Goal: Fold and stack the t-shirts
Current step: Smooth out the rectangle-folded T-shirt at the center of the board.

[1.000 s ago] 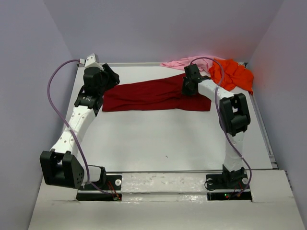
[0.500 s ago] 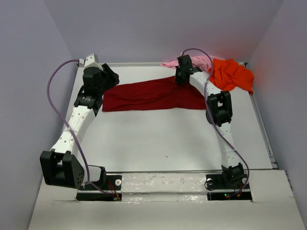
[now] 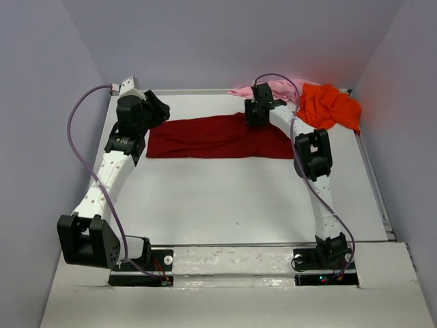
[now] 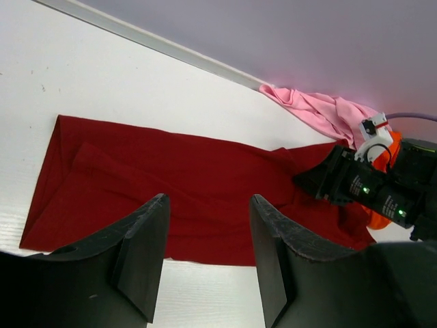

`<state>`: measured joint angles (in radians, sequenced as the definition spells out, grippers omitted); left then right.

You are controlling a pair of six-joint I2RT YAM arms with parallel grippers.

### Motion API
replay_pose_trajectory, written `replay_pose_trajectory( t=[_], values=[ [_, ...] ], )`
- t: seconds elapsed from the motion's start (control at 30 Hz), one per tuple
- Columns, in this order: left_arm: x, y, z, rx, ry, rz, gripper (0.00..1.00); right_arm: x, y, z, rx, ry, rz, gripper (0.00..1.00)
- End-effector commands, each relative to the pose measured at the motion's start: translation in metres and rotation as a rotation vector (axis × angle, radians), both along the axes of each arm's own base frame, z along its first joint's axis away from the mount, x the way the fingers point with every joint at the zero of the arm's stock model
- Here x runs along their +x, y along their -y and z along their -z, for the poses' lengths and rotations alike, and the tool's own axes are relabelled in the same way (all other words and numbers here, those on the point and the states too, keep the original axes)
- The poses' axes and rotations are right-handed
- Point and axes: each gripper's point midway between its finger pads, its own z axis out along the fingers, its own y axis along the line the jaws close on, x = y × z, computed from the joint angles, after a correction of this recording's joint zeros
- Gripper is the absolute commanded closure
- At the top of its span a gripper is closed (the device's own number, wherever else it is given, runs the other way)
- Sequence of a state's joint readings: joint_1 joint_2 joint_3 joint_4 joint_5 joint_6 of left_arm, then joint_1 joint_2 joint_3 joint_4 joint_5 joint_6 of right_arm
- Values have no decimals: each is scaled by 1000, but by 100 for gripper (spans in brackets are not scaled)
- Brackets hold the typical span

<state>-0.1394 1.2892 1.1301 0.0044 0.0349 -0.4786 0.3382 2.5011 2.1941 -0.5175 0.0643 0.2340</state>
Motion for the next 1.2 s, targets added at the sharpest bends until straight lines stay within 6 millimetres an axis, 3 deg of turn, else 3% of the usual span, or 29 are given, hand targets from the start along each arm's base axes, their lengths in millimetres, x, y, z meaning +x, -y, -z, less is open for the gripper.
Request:
replay_pose_trajectory(
  t=[0.0,0.07,0.1,0.2,0.33,0.57,0.6,0.67,0.7,0.8,1.03,1.17],
  values=[
    [2,-2,-10,-7,42,2,41,-11,15,-61,-36,89,0,46],
    [3,-4,-4,-3,26,-12,40,-20,13,-82,2,107,-6,46],
    [5,-6,2,1,12,-25,41,-30,12,-75,17,80,-12,46],
    [11,-6,21,-4,-39,-37,41,-46,10,-79,56,74,-23,45],
    [19,-3,42,-9,-91,-29,41,-55,12,-77,62,67,-27,44],
    [30,4,91,-27,-199,-20,41,-82,2,-41,112,-22,-49,44],
    [34,5,111,-27,-243,-15,41,-83,2,-38,116,-30,-42,44],
    [41,11,124,-39,-286,8,43,-85,3,-34,117,-38,-32,44],
    [45,12,147,-34,-343,9,44,-87,7,-30,105,-43,-17,44],
    [55,23,173,-69,-404,37,45,-90,12,-25,89,-48,-2,44],
    [67,37,208,-108,-495,86,45,-103,14,-4,91,-112,17,44],
    [68,23,234,-70,-583,31,45,-120,16,9,90,-177,24,46]
  ],
)
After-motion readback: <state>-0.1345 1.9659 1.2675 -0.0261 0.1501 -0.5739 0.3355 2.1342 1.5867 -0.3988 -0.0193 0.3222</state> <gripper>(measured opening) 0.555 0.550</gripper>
